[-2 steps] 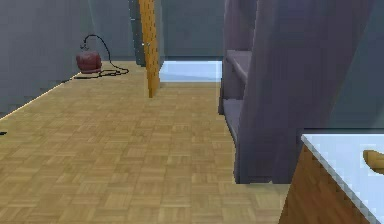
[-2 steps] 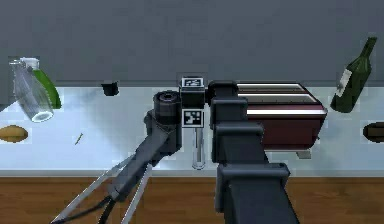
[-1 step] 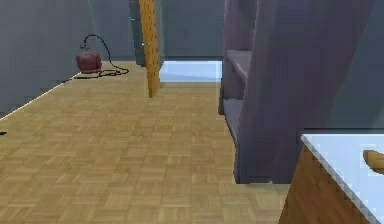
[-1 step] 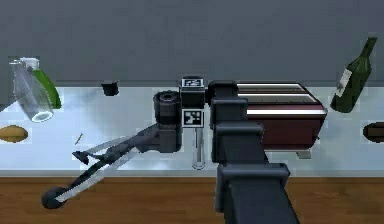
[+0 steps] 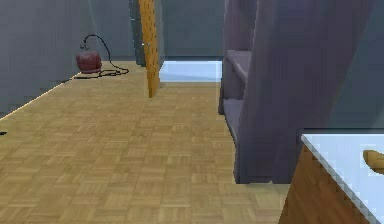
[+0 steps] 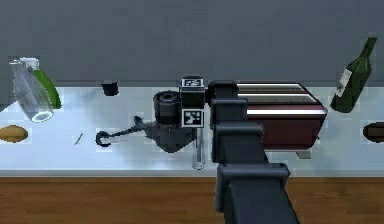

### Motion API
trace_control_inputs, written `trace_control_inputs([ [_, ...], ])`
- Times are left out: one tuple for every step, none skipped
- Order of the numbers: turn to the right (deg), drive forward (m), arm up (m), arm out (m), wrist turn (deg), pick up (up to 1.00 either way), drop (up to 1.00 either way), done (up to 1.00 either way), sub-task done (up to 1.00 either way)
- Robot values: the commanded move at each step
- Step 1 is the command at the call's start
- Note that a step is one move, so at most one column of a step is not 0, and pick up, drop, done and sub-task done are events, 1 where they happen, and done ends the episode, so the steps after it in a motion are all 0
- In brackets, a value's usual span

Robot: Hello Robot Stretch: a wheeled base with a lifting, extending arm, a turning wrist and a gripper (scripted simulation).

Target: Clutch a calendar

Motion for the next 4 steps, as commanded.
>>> trace_control_inputs([
  [0.0, 0.00, 0.00, 0.00, 45.0, 0.00, 0.00, 0.00, 0.00],
  [0.0, 0.00, 0.00, 0.00, 12.0, 0.00, 0.00, 0.00, 0.00],
  [0.0, 0.00, 0.00, 0.00, 0.0, 1.00, 0.00, 0.00, 0.00],
  [0.0, 0.00, 0.00, 0.00, 0.0, 0.00, 0.00, 1.00, 0.00],
])
